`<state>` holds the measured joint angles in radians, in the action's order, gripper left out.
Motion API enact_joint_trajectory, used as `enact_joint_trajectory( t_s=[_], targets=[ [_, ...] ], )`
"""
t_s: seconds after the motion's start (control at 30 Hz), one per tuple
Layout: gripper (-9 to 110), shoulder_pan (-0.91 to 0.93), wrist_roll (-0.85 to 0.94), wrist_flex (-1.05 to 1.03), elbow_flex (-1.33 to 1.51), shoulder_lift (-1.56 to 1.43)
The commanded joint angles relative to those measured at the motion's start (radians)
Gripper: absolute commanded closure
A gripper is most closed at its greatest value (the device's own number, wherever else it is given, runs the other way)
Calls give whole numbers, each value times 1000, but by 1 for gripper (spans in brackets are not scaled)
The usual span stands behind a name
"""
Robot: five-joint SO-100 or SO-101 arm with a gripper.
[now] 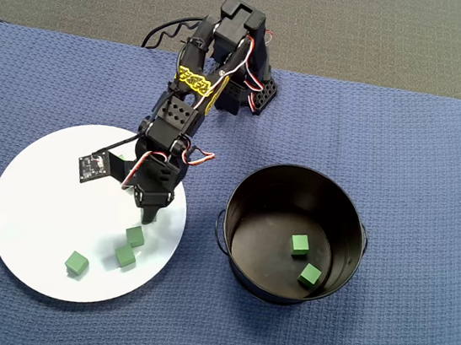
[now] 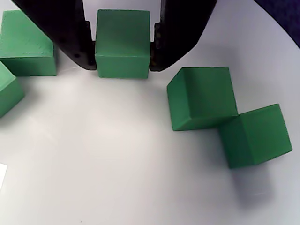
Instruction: Pick up the green cubes from the white plate and place them in the black recipient
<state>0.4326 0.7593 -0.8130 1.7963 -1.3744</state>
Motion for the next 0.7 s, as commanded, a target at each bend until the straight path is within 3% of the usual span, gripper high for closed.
enact_joint_trajectory(
  t_s=[0.0, 0.27, 0.47, 0.67],
  targets=[
    [102, 25, -110, -112, -103, -158],
    [101, -55, -325, -515, -333, -403],
    [101, -304, -474, -586, -383, -482],
    [102, -581, -598, -512, -396, -431]
  ],
)
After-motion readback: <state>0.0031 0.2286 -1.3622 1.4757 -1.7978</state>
